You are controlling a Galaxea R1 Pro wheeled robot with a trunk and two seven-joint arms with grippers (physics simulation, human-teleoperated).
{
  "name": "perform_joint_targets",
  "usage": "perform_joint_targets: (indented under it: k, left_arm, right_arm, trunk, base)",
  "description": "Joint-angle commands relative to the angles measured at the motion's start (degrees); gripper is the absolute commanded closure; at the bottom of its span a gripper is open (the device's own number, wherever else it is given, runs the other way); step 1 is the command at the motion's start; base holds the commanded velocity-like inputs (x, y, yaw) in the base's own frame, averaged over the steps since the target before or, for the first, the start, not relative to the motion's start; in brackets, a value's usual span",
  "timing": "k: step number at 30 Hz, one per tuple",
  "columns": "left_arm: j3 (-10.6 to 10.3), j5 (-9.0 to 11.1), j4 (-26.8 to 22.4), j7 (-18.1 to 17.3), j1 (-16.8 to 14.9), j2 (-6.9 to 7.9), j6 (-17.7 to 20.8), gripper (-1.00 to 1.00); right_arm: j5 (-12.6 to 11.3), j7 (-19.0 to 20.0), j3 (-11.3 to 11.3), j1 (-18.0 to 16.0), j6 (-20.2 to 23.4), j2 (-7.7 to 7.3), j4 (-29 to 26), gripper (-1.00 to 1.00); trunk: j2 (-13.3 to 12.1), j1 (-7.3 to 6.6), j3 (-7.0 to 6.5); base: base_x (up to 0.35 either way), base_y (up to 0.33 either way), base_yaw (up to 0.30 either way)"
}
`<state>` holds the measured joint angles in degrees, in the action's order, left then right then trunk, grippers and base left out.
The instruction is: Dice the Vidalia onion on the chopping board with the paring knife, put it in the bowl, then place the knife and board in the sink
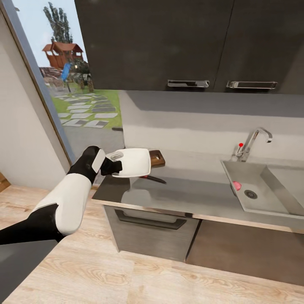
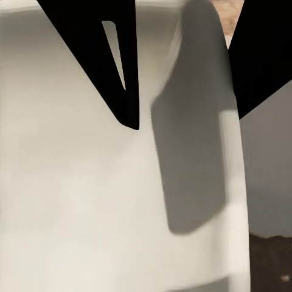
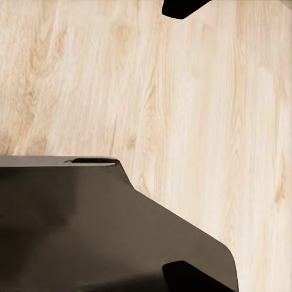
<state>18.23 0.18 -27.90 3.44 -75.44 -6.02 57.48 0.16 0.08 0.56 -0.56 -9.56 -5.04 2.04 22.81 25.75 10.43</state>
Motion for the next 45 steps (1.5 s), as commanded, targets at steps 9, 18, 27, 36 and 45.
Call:
perform_joint_targets:
  k: [9,18,27,36,45]
  left_arm:
    - [0.37,0.19,0.03,0.34,-0.06,0.04,0.27,1.00]
    - [0.35,0.19,0.05,0.34,-0.06,0.04,0.27,1.00]
    - [0.31,0.18,0.04,0.34,-0.06,0.04,0.27,1.00]
    - [0.28,0.18,0.04,0.34,-0.06,0.04,0.27,1.00]
    - [0.32,0.18,0.04,0.34,-0.06,0.04,0.27,1.00]
  right_arm:
    - [0.02,0.01,0.05,-0.06,-0.37,-0.04,0.15,-1.00]
    - [0.02,0.01,0.03,-0.06,-0.37,-0.04,0.15,-1.00]
    - [0.02,0.01,0.04,-0.06,-0.36,-0.05,0.15,-1.00]
    - [0.02,0.01,0.04,-0.06,-0.37,-0.05,0.15,-1.00]
    - [0.02,0.01,0.04,-0.06,-0.37,-0.06,0.15,-1.00]
  trunk:
    - [0.11,0.03,0.17]
    - [0.11,0.03,0.60]
    - [0.11,0.03,0.87]
    - [0.11,0.03,0.90]
    - [0.11,0.03,0.90]
  base:
    - [0.000,0.000,-0.012]
    - [0.000,0.000,-0.135]
    - [-0.140,0.111,-0.121]
    - [-0.203,0.227,-0.011]
    - [-0.024,0.098,-0.001]
